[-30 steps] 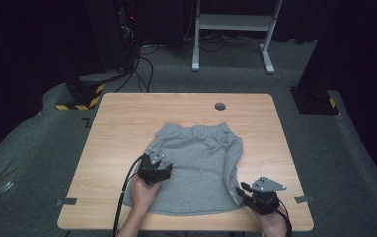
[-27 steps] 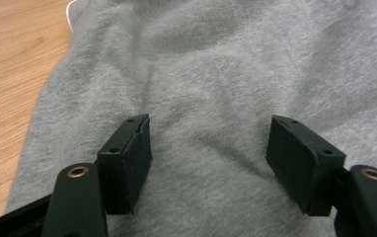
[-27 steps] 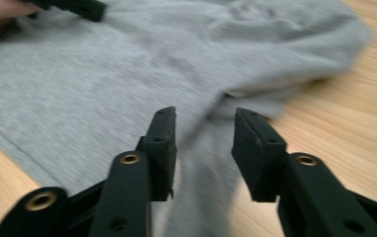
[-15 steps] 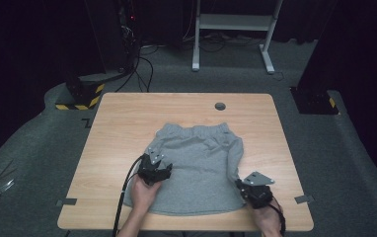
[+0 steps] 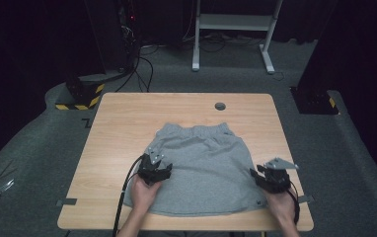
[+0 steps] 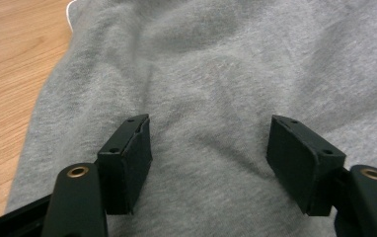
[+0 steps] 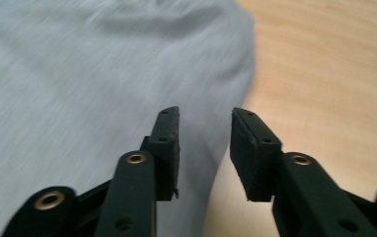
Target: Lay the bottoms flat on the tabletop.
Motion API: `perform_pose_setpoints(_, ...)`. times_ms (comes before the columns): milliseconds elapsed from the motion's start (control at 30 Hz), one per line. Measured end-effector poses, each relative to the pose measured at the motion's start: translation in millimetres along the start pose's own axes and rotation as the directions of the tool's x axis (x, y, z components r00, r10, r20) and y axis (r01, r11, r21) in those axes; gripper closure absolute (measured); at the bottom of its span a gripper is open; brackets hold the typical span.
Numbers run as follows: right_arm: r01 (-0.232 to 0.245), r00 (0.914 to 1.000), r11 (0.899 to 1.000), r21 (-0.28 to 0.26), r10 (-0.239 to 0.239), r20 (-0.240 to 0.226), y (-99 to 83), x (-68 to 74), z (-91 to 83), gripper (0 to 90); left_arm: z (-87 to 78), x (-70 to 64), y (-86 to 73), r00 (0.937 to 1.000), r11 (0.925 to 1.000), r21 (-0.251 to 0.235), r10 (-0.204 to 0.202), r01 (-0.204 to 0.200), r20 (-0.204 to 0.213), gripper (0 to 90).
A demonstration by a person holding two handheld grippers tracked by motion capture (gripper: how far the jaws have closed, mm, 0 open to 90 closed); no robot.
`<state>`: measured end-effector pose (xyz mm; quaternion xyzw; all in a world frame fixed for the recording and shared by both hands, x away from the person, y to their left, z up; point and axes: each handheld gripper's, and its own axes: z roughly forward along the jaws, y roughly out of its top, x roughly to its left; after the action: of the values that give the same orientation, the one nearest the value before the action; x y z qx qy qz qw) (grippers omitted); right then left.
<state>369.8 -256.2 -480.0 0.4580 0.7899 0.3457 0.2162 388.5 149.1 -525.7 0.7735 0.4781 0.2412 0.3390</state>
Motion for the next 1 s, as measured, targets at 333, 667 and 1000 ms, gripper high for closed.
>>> perform_pose_setpoints(333,-0.073,0.9972,0.987,0.14,0.07,0.026,25.5,-21.0,68.2,69.7,0.0,0.1,0.0,1.0,1.0,0.0,0.0,0.0,0.001,33.4)
perform_pose_setpoints(667,0.131,0.9908,0.99,0.049,-0.13,-0.038,33.2,14.6,34.4,87.8,0.0,0.0,0.0,1.0,1.0,-0.001,0.001,-0.001,0.0,33.4)
perform_pose_setpoints(1000,0.153,0.9804,0.986,0.063,-0.144,-0.134,20.6,35.1,35.3,77.2,0.0,0.1,0.0,1.0,1.0,0.0,0.0,0.0,0.001,33.4)
